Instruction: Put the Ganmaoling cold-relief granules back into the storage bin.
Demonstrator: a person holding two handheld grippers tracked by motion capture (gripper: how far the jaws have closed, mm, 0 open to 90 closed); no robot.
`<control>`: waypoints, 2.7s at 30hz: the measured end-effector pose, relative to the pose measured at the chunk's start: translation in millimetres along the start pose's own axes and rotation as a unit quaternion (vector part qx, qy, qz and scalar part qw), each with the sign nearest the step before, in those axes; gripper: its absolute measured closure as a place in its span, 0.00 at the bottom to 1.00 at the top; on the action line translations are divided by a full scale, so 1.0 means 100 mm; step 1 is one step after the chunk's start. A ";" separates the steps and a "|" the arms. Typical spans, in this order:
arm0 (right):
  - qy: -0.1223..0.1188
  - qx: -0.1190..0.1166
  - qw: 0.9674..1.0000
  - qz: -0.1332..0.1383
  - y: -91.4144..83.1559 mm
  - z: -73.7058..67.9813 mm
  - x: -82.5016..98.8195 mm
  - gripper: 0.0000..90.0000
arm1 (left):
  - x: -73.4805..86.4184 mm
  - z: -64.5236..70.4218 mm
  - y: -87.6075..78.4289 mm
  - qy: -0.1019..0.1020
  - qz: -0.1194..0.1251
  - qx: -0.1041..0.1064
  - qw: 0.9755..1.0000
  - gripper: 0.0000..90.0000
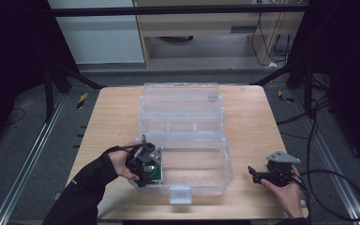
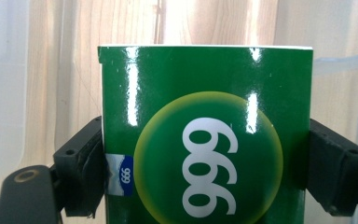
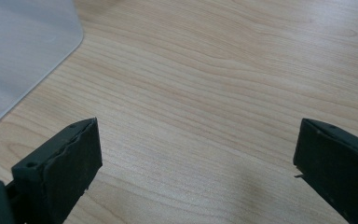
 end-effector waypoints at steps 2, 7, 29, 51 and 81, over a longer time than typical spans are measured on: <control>0.000 0.002 1.000 -0.002 0.00 0.00 0.00 0.02 | 0.00 -0.01 0.00 0.005 0.004 0.000 1.000 0.15; 0.000 0.002 1.000 -0.002 0.00 0.00 0.00 0.02 | 0.00 -0.01 0.00 0.002 0.003 0.000 1.000 0.15; 0.000 0.003 1.000 -0.004 -0.01 0.00 0.01 0.01 | 0.00 0.00 -0.01 0.003 -0.006 -0.002 1.000 0.15; -0.003 0.000 1.000 -0.007 -0.01 0.00 0.01 0.01 | 0.08 -0.09 -0.38 -0.014 0.039 -0.036 0.999 0.17; -0.001 0.006 1.000 -0.005 -0.02 0.00 0.02 0.02 | 1.35 -0.18 -0.43 -0.344 0.193 -0.200 0.897 0.18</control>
Point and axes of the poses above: each handheld gripper's, and its own axes: y roughly forward along the jaws, x roughly out of its underside, z roughly to its right, the point moved 4 cm from there along y, roughly forward along the jaws, and after that the axes turned 10 degrees about -x, right-handed, at the moved point
